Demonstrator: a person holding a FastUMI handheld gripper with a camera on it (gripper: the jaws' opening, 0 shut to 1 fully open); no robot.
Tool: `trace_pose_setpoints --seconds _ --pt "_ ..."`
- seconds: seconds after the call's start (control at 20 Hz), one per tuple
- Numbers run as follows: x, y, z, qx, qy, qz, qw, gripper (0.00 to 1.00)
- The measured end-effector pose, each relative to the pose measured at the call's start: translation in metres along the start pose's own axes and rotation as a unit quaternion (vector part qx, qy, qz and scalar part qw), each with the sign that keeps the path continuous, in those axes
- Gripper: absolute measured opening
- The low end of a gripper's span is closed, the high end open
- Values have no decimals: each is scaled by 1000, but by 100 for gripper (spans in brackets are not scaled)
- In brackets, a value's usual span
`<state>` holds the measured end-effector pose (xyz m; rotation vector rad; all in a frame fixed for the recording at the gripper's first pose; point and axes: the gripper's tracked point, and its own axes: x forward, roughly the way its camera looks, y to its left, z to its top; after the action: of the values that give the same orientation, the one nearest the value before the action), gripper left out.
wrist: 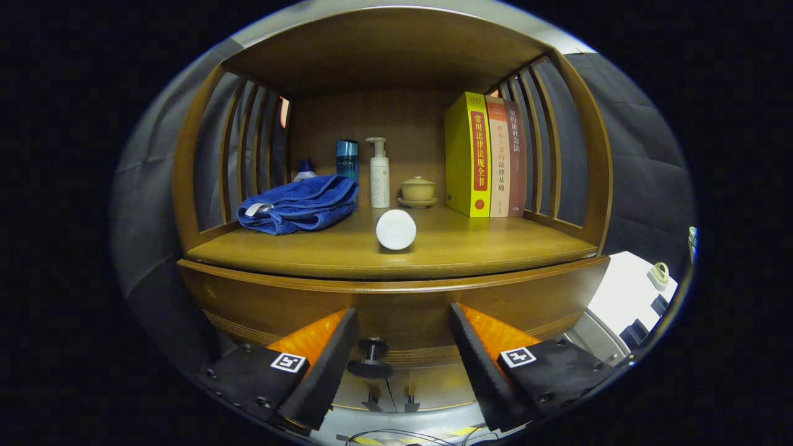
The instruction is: Pull open the drawer, take out the items inside it, and place them on the countertop above the cabinet.
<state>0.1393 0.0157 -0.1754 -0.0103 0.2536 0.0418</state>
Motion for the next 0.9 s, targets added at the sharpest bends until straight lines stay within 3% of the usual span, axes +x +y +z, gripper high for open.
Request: trace_pose_setpoints --seconds 0.4,0.65,0.9 --pt "2 -2 7 10 10 -5 1000 99" --pt "-35 -7 82 2 -44 4 999 98" --pt "-87 -27 168 -30 -99 -14 995 98"
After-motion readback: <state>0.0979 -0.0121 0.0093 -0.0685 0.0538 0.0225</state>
